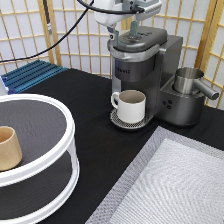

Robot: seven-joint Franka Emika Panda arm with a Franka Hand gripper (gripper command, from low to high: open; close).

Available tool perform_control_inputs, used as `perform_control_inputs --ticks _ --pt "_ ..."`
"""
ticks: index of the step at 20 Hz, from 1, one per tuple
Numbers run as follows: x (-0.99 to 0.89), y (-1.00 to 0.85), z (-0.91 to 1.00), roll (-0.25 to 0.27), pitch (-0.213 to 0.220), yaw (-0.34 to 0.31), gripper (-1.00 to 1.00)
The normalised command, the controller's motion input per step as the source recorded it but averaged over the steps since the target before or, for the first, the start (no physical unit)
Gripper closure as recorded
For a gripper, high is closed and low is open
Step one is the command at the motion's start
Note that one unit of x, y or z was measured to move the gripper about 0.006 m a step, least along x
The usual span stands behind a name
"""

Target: Make coffee

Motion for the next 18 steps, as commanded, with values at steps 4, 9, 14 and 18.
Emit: perform_control_inputs --ticks 4,9,14,18 --pt "-0.35 0.01 -0.17 -0.027 -0.047 0.037 -1.0" --pt "-0.08 -0.24 -0.9 -0.01 -0.014 0.064 -1.0" --pt "0.06 -0.24 -1.0 0.0 0.039 0.094 -1.0" --pt "-0.22 0.03 0.24 -0.067 0.027 0.028 -1.0"
